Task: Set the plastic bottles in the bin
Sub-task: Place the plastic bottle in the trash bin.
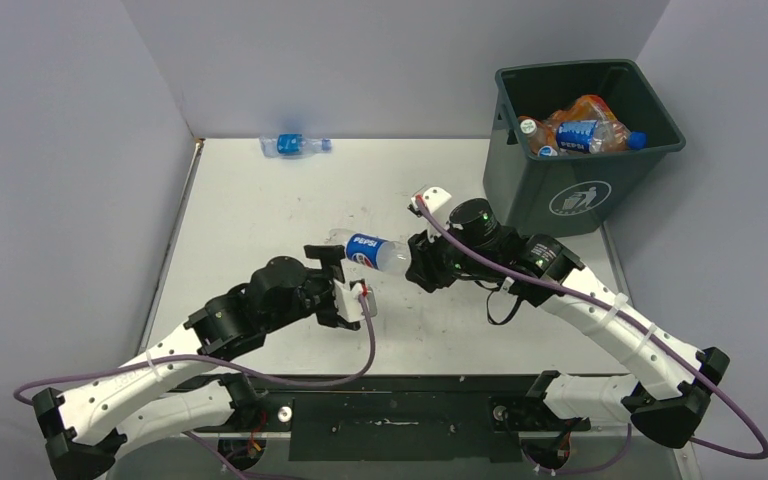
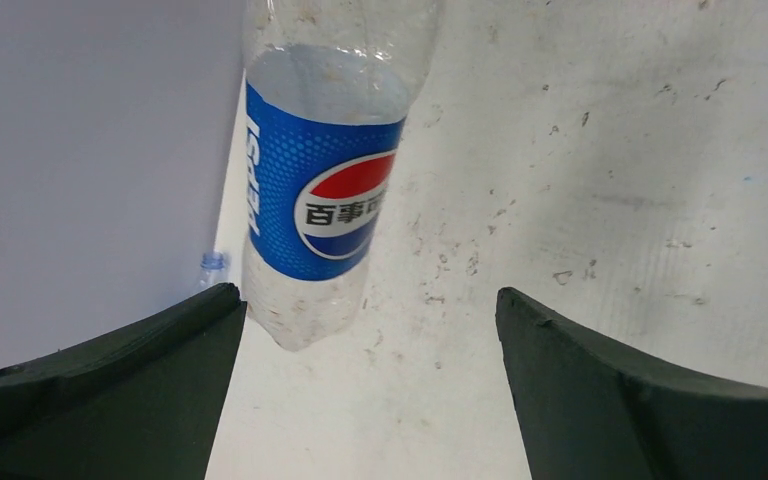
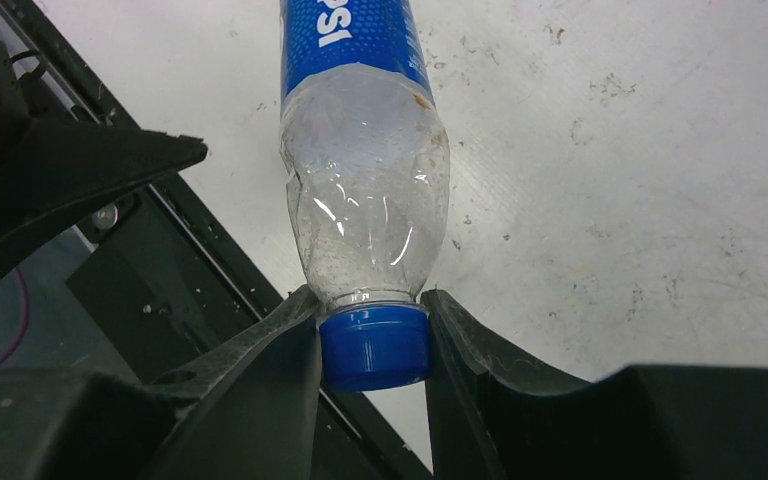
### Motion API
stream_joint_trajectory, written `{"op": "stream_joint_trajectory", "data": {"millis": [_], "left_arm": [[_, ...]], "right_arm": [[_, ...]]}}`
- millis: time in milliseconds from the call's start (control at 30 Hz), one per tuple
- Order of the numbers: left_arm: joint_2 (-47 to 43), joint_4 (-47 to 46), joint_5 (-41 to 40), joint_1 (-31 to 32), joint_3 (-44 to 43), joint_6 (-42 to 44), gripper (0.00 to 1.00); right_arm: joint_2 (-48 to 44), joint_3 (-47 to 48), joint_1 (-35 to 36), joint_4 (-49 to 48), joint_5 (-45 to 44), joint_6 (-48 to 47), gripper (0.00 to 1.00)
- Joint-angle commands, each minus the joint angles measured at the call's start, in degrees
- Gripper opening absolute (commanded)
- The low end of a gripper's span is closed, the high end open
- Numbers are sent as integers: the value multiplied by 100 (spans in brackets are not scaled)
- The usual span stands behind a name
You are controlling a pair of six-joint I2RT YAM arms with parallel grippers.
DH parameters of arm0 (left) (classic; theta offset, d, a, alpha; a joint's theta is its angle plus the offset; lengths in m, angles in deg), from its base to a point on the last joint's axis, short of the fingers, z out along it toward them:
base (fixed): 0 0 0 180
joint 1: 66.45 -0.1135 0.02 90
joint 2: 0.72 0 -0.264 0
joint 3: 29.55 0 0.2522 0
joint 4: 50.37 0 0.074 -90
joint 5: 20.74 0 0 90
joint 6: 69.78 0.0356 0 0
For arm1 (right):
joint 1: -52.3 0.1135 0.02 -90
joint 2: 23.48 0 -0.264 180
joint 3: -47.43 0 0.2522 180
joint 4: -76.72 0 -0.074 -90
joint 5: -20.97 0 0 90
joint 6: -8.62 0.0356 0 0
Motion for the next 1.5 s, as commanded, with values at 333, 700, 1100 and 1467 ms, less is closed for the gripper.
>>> {"op": "stream_joint_trajectory", "data": {"millis": [333, 700, 1100, 1467], "left_arm": [[535, -1293, -89, 33, 116, 1315, 98], [381, -1375, 427, 77, -109, -53, 45], [247, -4563, 919, 81, 1031, -4248, 38], [257, -4995, 830, 90, 1308, -4694, 29]], "right_arm": [[-127, 334, 36, -93, 1195, 25, 5], [-608, 699, 39, -662, 1107, 263, 91], [-2733, -2637, 38, -5925, -579, 1435, 95], [-1366, -2077, 75, -6380, -170, 1757, 97]]}}
